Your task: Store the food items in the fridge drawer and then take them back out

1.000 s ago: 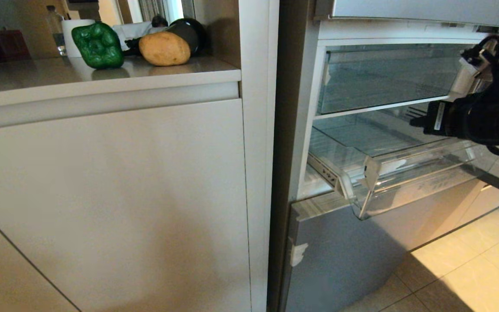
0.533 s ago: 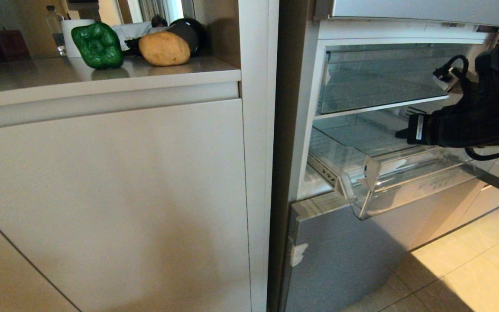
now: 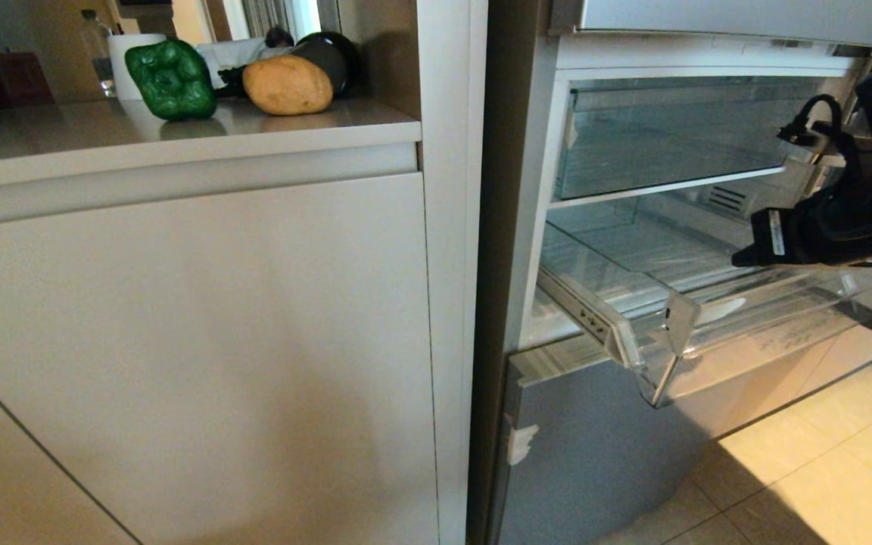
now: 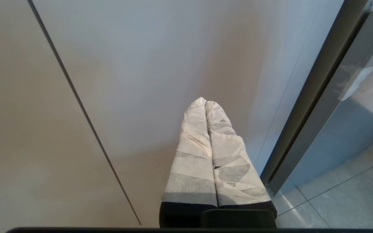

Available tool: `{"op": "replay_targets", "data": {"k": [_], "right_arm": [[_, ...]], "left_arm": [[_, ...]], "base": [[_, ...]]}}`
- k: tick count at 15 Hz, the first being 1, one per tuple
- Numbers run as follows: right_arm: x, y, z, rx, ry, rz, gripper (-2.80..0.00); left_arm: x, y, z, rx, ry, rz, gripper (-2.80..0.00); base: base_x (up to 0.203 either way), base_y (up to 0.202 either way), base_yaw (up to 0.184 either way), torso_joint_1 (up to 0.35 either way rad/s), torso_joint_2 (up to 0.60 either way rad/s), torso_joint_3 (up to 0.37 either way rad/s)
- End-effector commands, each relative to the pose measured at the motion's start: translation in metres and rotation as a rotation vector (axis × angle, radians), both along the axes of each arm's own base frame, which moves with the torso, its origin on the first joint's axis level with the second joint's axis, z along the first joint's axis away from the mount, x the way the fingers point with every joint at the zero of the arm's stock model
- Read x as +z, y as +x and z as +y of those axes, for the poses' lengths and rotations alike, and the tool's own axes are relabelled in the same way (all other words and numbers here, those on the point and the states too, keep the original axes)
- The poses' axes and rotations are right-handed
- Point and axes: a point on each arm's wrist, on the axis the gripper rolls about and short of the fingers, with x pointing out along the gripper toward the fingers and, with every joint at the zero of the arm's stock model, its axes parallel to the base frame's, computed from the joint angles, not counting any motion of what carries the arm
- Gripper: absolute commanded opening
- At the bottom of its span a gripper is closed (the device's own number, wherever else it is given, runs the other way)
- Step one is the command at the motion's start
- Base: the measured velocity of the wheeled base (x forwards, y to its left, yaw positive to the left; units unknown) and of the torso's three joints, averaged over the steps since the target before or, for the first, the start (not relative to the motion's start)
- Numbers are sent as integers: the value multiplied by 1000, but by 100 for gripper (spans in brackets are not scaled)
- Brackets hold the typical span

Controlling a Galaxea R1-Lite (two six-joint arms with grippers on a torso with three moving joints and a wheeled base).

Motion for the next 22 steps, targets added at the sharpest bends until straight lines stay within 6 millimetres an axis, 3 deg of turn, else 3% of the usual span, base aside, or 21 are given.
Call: {"op": "replay_targets", "data": {"k": [1,3,8,13,17,22], "right_arm": [[15,-25,-2,-4,-17,-3,-280],[18,-32,-3,2,-28,-6,-280],[4,8,-3,-15,-23,-43,-280],[-15,29,-7,-32,-27,20,-280],[-15,23,-9,-64,-81,31,-280],[-4,-16,-15,-62,-104,142,-280]], "left_arm": [[0,0,0,0,1,0,-280],[0,0,0,0,1,0,-280],[0,0,0,0,1,0,-280],[0,0,0,0,1,0,-280],[0,0,0,0,1,0,-280],[0,0,0,0,1,0,-280]], "base": [[0,0,0,0,0,0],[0,0,0,0,0,0],[0,0,0,0,0,0],[0,0,0,0,0,0],[0,0,0,0,0,0],[0,0,0,0,0,0]]}}
